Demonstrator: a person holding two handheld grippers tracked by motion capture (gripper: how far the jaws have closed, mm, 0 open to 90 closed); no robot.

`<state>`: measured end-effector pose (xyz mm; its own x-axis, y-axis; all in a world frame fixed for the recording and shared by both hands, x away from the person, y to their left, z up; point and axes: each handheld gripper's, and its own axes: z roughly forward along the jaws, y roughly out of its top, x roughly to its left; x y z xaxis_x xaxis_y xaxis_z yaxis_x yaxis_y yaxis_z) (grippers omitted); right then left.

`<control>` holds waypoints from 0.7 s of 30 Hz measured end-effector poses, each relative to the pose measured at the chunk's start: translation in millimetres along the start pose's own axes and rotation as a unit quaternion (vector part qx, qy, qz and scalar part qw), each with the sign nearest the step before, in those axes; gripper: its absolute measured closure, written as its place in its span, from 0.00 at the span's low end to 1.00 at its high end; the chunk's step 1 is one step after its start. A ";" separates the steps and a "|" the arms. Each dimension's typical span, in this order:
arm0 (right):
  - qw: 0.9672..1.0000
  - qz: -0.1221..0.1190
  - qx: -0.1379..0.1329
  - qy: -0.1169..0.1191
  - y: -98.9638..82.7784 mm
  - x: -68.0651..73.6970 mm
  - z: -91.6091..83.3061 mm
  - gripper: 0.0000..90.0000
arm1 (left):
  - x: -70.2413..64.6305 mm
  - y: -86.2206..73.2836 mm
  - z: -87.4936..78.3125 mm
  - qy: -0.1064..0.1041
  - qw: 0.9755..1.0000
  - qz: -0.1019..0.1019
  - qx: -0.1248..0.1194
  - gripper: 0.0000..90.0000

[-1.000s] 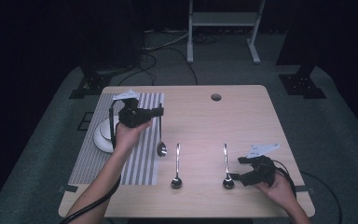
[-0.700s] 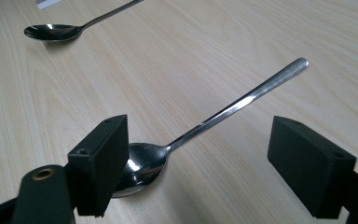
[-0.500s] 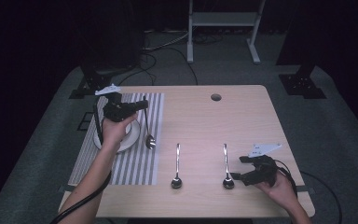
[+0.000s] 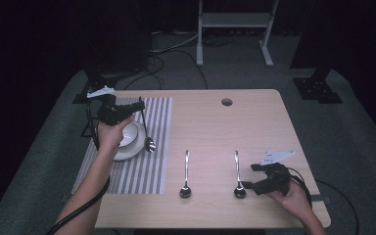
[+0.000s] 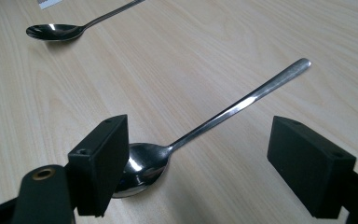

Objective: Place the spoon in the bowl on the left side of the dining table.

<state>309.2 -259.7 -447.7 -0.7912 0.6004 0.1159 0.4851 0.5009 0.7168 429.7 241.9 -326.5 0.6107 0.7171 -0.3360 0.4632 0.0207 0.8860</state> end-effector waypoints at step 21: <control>1.000 -0.005 -0.005 -0.002 1.7 1.4 -1.3 0.22 | 24.0 10.1 -27.8 0.051 0.998 -0.028 -0.035 0.99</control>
<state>308.5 -258.8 -445.4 -0.7941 0.5986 0.1054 0.4733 0.5002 0.7251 431.2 278.6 -316.7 0.5142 0.7808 -0.3549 0.4469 0.1093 0.8879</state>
